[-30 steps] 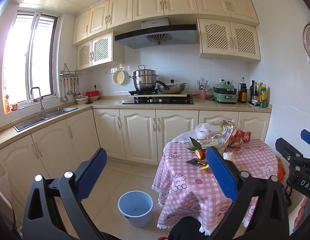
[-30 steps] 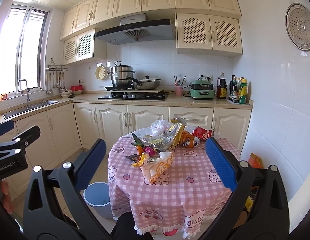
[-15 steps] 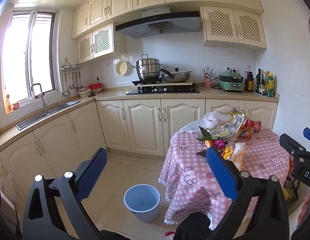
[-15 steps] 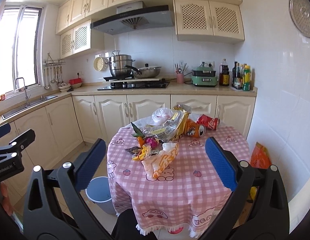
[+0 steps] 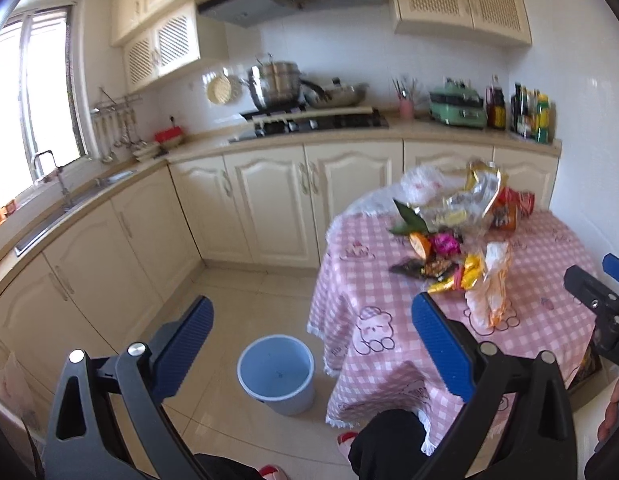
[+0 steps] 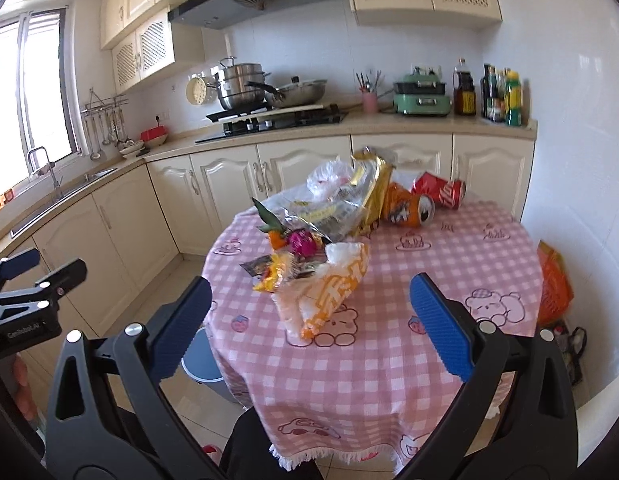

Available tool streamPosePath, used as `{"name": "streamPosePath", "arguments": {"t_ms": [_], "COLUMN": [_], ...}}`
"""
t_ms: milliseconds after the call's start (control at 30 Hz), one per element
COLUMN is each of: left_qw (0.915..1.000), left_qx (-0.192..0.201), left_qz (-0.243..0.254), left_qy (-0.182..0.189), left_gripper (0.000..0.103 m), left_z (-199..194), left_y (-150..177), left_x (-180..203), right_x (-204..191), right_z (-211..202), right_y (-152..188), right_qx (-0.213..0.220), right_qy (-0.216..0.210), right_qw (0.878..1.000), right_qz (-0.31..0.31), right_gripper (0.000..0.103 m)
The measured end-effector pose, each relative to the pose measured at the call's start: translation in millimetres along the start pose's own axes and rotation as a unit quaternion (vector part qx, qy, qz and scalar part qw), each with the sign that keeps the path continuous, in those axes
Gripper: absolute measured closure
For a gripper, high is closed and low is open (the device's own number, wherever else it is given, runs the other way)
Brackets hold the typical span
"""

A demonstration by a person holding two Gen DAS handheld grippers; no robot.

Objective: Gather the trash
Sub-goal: 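Move both open grippers down toward the trash on the pink tablecloth, then grasp the yellow snack wrapper with the left gripper while the right grasps the white-orange bag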

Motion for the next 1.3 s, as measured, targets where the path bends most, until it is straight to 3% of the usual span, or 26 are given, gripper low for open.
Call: {"name": "streamPosePath", "arguments": {"t_ms": [233, 333, 367, 533, 767, 833, 867, 900, 1033, 1167, 1233, 1300], "left_qw": [0.9959, 0.9862, 0.9837, 0.969, 0.9593, 0.9603, 0.9591, 0.9561, 0.9439, 0.9274, 0.9257, 0.9247], "left_qx": [-0.059, -0.095, -0.107, -0.157, -0.183, -0.183, -0.188, -0.196, -0.228, -0.26, -0.265, -0.265], "left_qz": [0.026, 0.015, 0.015, -0.056, -0.105, -0.107, -0.108, -0.11, -0.128, -0.143, -0.144, -0.149], "left_qy": [0.063, 0.135, 0.144, 0.183, 0.187, 0.181, 0.182, 0.189, 0.202, 0.228, 0.228, 0.229], "left_gripper": [0.006, 0.006, 0.006, 0.006, 0.007, 0.015, 0.028, 0.033, 0.034, 0.043, 0.055, 0.078], "left_z": [55, 79, 88, 126, 158, 166, 170, 174, 196, 213, 220, 224], "left_y": [1, -2, -2, -5, -16, -20, -20, -20, -16, -13, -11, -10], "left_x": [48, 79, 87, 95, 110, 114, 117, 119, 125, 134, 136, 136], "right_x": [51, 73, 78, 98, 98, 97, 96, 96, 93, 90, 89, 88], "right_z": [30, 38, 38, 49, 83, 94, 98, 104, 116, 123, 126, 128], "right_y": [11, 13, 14, 14, 2, -1, -1, -2, 0, 4, 6, 7], "right_qx": [-0.029, -0.032, -0.033, -0.039, -0.038, -0.037, -0.038, -0.041, -0.051, -0.062, -0.067, -0.071], "right_qy": [0.017, 0.033, 0.036, 0.051, 0.047, 0.043, 0.041, 0.036, 0.022, 0.02, 0.019, 0.017], "right_qw": [0.998, 0.997, 0.996, 0.995, 0.995, 0.995, 0.995, 0.994, 0.993, 0.992, 0.992, 0.991], "right_qz": [0.047, 0.065, 0.068, 0.074, 0.079, 0.086, 0.087, 0.091, 0.107, 0.108, 0.108, 0.11], "right_gripper": [0.006, 0.006, 0.006, 0.006, 0.006, 0.006, 0.006, 0.006, 0.006, 0.006, 0.006, 0.006]}}
Point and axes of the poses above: each gripper's, at about its wrist camera, not at the fingertips, and z roughly the way its jaws point, x to its right, y to its underside, the point moved 5 cm from there along z, roughly the way its jaws point, and after that the axes turned 8 degrees about -y, right-handed, at the moved point
